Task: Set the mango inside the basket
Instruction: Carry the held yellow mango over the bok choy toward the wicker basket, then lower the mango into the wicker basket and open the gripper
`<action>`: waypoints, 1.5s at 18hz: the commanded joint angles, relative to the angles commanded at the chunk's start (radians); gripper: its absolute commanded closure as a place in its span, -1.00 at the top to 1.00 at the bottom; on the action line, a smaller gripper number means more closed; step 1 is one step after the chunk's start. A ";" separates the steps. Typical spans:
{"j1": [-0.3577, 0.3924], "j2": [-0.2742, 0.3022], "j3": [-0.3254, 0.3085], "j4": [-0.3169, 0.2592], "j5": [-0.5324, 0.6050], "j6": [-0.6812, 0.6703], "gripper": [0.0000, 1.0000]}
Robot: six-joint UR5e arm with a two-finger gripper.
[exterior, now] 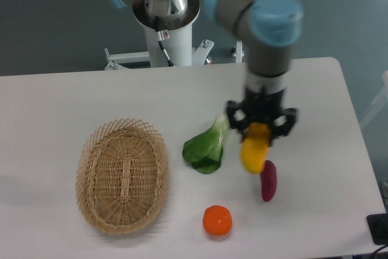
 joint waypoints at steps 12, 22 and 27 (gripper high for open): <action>-0.259 -0.146 -0.083 0.118 0.003 -0.184 0.06; -0.283 -0.170 -0.094 0.144 0.012 -0.169 1.00; -0.278 -0.163 -0.082 0.147 0.047 -0.166 1.00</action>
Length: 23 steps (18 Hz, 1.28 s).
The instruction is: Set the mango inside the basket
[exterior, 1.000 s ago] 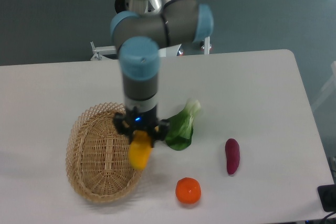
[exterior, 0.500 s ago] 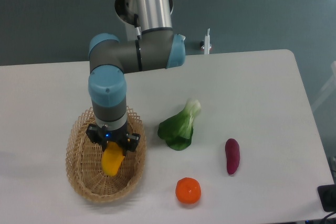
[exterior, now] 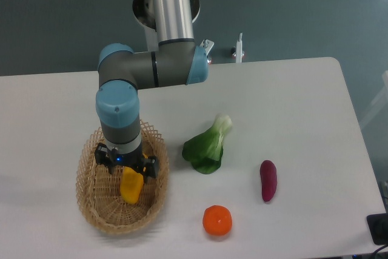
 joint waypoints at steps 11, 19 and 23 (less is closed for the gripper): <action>0.192 0.054 0.034 -0.031 0.086 0.211 1.00; 0.363 0.083 0.156 -0.276 0.091 0.494 1.00; 0.420 0.106 0.164 -0.304 0.089 0.581 1.00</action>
